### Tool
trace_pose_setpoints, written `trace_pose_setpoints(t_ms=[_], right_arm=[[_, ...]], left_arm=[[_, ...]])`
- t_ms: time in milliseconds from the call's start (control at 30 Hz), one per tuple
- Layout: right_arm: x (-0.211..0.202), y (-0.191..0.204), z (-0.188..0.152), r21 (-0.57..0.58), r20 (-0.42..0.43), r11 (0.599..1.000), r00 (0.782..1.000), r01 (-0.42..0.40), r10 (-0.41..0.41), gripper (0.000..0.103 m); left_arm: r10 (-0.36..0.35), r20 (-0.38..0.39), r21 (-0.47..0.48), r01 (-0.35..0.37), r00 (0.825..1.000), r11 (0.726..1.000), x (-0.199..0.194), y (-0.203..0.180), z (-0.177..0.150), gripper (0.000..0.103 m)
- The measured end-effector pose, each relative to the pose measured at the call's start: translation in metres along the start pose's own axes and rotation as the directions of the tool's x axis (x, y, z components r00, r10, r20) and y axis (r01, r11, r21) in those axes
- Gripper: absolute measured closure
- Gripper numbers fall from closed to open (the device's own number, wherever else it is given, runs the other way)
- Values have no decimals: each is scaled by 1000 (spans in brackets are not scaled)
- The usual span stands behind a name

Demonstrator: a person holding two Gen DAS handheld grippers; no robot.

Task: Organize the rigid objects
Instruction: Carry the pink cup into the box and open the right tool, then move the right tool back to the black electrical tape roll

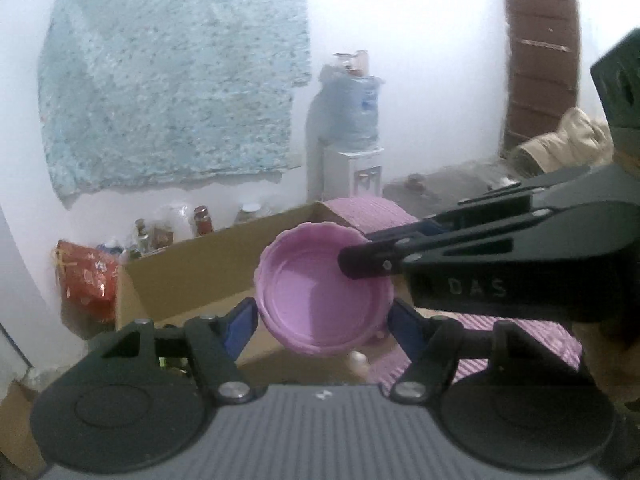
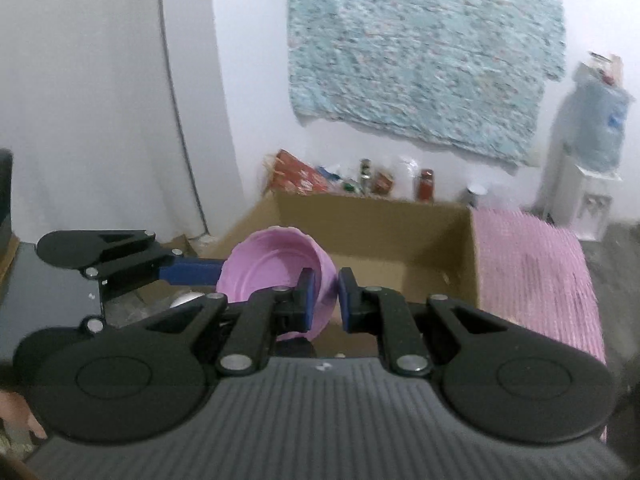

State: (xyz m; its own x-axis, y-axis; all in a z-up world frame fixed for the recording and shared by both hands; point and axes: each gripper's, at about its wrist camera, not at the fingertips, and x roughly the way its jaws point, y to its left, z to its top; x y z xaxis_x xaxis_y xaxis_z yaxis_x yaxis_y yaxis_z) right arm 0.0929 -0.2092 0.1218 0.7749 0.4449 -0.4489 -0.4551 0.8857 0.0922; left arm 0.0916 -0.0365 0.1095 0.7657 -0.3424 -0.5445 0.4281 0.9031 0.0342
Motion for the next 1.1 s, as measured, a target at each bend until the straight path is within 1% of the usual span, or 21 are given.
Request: trace_pose_setpoints(t_ms=[67, 133, 233, 333, 433, 467, 500, 533, 633, 700, 800, 833, 967, 1000, 1100], right_arm=[[18, -1, 18, 1, -23, 1000, 999, -24, 24, 91], [44, -8, 34, 28, -81, 999, 996, -46, 48, 91], [85, -19, 53, 78, -173, 994, 981, -73, 86, 90], [130, -28, 62, 132, -285, 988, 951, -81, 116, 90], [175, -38, 62, 202, -393, 976, 906, -80, 156, 89], [181, -42, 56, 222, -423, 972, 890, -79, 169, 89], [187, -46, 50, 244, -448, 967, 875, -78, 183, 89], [198, -50, 47, 268, -471, 961, 860, -72, 196, 89], [224, -55, 35, 309, -529, 949, 818, -63, 226, 89], [237, -56, 26, 334, -555, 941, 795, -57, 245, 89], [256, -57, 17, 370, -586, 928, 763, -47, 273, 89], [258, -57, 12, 374, -593, 926, 756, -46, 277, 89], [269, -58, 0, 376, -627, 926, 725, -40, 286, 89], [269, -56, 1, 378, -624, 925, 726, -44, 290, 89], [272, -57, 3, 349, -615, 936, 742, -46, 266, 88]], left_arm=[[-8, -37, -35, 6, 999, 999, 11, 21, 11, 30], [-23, -85, -67, 18, 996, 998, 27, 40, 19, 30], [-71, -181, -128, 48, 981, 991, 57, 68, 25, 30], [-124, -288, -183, 72, 949, 980, 91, 93, 26, 30], [-169, -387, -236, 80, 906, 968, 123, 107, 21, 30], [-186, -419, -260, 79, 889, 962, 134, 113, 18, 30], [-200, -441, -277, 79, 875, 958, 141, 118, 14, 30], [-215, -467, -292, 80, 858, 953, 150, 121, 11, 30], [-238, -524, -322, 68, 818, 944, 170, 125, 2, 30], [-233, -550, -316, 58, 802, 947, 180, 127, -1, 31], [-213, -577, -297, 40, 788, 954, 187, 127, -3, 30], [-211, -583, -295, 37, 785, 955, 188, 127, -3, 30], [-217, -590, -306, 33, 777, 951, 192, 130, -4, 24], [-218, -587, -309, 34, 780, 951, 192, 131, -4, 23], [-235, -578, -327, 42, 781, 944, 193, 131, -3, 22]])
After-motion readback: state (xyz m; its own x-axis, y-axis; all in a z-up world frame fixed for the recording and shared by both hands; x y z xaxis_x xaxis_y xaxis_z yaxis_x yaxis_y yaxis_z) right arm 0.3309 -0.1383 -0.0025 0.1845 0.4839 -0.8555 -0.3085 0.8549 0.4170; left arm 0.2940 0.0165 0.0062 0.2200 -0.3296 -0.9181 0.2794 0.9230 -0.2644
